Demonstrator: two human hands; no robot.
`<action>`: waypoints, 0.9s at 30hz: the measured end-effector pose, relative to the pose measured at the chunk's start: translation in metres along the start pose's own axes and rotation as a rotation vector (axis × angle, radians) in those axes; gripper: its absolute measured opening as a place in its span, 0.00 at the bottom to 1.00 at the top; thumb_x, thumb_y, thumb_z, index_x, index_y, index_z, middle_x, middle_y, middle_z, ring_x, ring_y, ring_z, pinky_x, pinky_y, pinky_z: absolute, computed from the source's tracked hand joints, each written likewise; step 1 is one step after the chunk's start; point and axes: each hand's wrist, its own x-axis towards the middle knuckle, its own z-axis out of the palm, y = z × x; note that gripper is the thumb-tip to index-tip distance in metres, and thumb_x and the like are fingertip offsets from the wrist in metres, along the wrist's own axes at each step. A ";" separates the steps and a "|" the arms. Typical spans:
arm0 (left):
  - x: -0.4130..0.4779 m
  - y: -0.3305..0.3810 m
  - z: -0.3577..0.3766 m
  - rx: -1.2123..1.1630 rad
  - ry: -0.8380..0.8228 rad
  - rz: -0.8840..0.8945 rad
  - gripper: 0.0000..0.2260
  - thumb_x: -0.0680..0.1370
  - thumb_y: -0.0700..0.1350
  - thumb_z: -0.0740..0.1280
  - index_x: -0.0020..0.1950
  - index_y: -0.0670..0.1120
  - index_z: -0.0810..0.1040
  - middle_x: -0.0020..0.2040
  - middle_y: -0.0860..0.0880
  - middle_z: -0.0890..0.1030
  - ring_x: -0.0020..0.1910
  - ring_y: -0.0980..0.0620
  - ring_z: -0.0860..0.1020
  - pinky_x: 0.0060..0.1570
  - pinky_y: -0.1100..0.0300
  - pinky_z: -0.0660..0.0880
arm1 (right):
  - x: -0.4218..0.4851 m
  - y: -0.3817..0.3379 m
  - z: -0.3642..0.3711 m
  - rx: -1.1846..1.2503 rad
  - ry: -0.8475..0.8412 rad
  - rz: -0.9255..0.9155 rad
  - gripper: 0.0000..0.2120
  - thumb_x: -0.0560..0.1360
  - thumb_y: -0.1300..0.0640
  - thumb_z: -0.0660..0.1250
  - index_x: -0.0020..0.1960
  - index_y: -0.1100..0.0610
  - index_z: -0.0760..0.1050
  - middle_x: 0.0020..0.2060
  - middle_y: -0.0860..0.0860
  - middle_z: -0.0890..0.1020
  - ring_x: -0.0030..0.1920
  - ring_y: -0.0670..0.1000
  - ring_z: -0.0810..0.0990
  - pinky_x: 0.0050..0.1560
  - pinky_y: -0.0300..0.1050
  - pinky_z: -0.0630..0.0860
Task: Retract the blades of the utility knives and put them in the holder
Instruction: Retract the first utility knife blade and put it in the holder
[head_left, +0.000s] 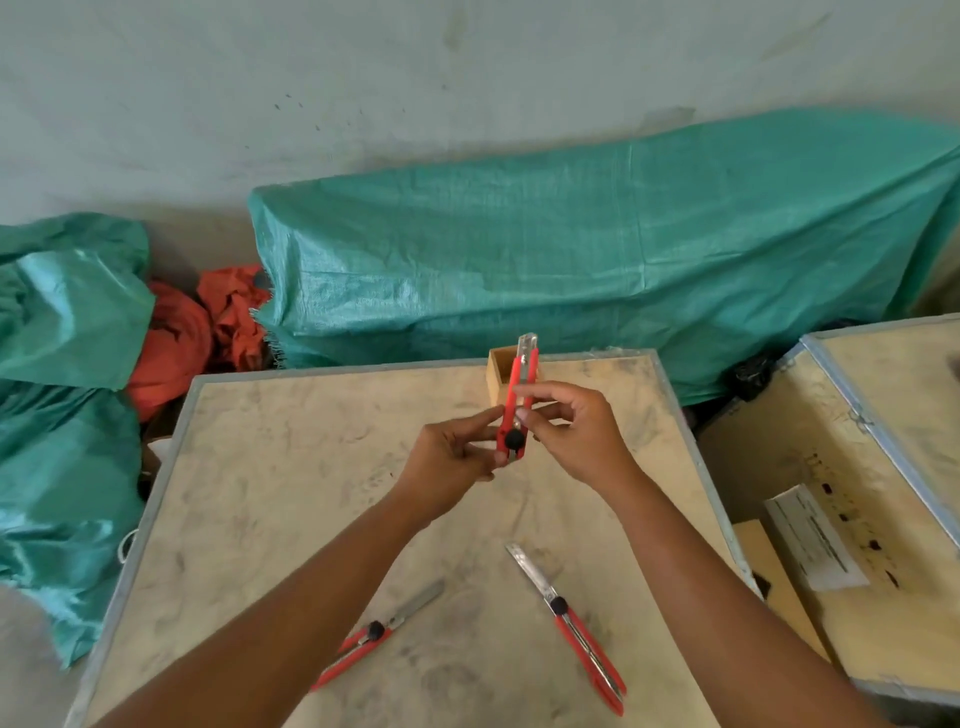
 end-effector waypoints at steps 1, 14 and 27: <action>0.018 0.002 0.003 0.028 -0.002 0.019 0.23 0.74 0.35 0.74 0.65 0.53 0.80 0.53 0.54 0.87 0.44 0.55 0.85 0.46 0.58 0.83 | 0.016 0.008 -0.005 -0.011 0.028 0.001 0.14 0.75 0.65 0.74 0.58 0.54 0.85 0.54 0.49 0.87 0.48 0.49 0.87 0.52 0.49 0.85; 0.209 -0.047 0.013 0.670 -0.060 -0.198 0.51 0.70 0.46 0.79 0.81 0.43 0.49 0.81 0.42 0.58 0.78 0.41 0.62 0.72 0.50 0.65 | 0.156 0.121 0.010 -0.211 0.222 -0.032 0.13 0.74 0.64 0.75 0.56 0.53 0.86 0.52 0.51 0.88 0.47 0.47 0.85 0.51 0.38 0.81; 0.216 -0.070 0.013 0.364 0.034 -0.177 0.43 0.72 0.36 0.76 0.80 0.49 0.56 0.73 0.47 0.73 0.66 0.44 0.77 0.61 0.53 0.77 | 0.150 0.144 0.016 -0.294 0.193 -0.064 0.13 0.75 0.67 0.73 0.57 0.56 0.86 0.53 0.53 0.87 0.55 0.48 0.83 0.61 0.34 0.76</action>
